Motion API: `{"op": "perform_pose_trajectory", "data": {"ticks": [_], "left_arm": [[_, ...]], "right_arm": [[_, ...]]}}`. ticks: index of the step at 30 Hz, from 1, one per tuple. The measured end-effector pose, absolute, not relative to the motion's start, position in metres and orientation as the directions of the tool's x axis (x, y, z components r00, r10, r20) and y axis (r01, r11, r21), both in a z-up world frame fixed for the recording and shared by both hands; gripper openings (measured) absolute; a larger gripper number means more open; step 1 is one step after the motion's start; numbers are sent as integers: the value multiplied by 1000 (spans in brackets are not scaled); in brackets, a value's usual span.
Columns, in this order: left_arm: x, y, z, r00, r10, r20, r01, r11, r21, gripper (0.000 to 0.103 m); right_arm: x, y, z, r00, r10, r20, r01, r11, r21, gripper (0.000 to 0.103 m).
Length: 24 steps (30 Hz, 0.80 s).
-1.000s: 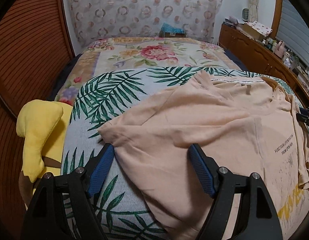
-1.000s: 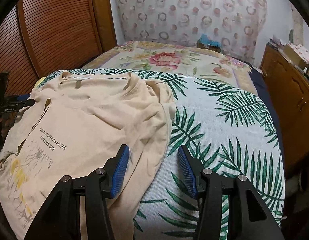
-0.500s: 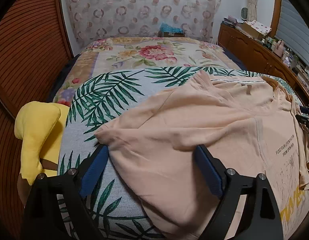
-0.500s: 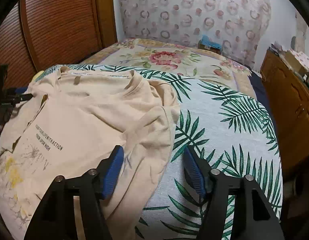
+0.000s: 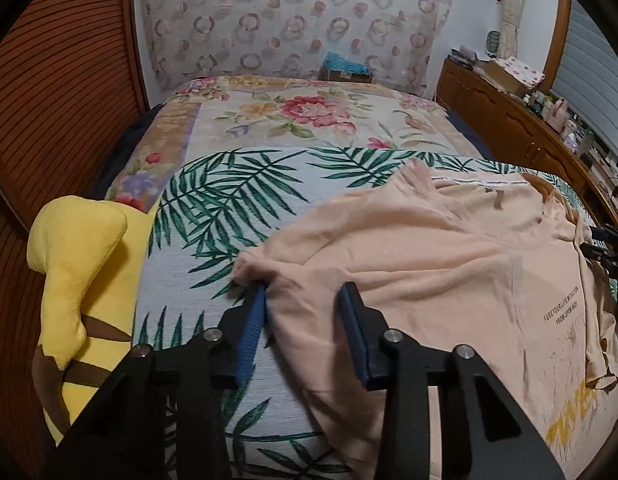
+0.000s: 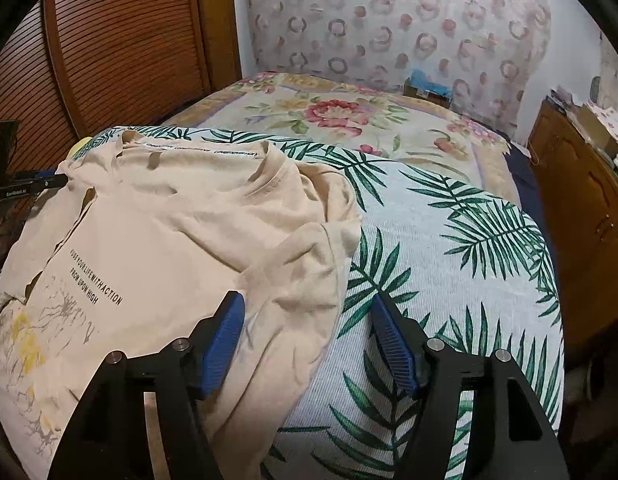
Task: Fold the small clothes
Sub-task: 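Pinch the peach T-shirt hem with both tools and lift it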
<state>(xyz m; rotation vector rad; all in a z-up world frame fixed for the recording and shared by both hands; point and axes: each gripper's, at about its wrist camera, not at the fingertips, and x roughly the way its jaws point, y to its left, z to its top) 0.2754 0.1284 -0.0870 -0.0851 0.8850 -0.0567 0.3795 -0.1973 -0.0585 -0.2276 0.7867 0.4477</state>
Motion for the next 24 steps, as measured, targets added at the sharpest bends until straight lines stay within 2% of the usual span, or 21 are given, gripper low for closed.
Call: {"op": "perform_pose_trajectory", "data": {"ticks": [4,6,9,10,11,13,14,15,18,24], "left_arm": [[275,127,-87,637,-48,-770,14,999,-50,40],[277,130,-87,637,-29,-770,-7,999,-44,49],[278,136,-87,639,-36,-768,-17,998,-62,51],[278,136,-87,638,-33,-769,-15,998,-56,51],[278,134,-87,637,-29,-770,-13,999,-49,49],[278,131,-85,635,-45,-771,5,999,-54,35],[278,130,-84,635,-49,-771,11,998,-55,22],[278,128,-84,633,-61,-772,20,998,-63,12],[274,119,-76,648,-47,-760,31,999,-35,7],[236,105,-31,732,-122,-670,84,992,-89,6]], "right_arm": [[381,-195,-58,619,302,-725,-474,879,-39,60],[381,-194,-58,617,305,-726,-473,880,-33,57],[381,-192,-58,616,307,-725,-477,878,-34,52],[382,-191,-57,615,309,-726,-481,876,-34,46],[382,-190,-57,613,312,-726,-485,874,-34,38],[384,-186,-56,612,311,-727,-494,869,-44,27],[384,-185,-56,609,316,-728,-501,864,-43,10],[385,-184,-55,598,332,-729,-513,858,-30,7],[382,-182,-51,604,359,-711,-520,854,-11,5],[352,-194,-23,644,444,-623,-532,845,53,5]]}}
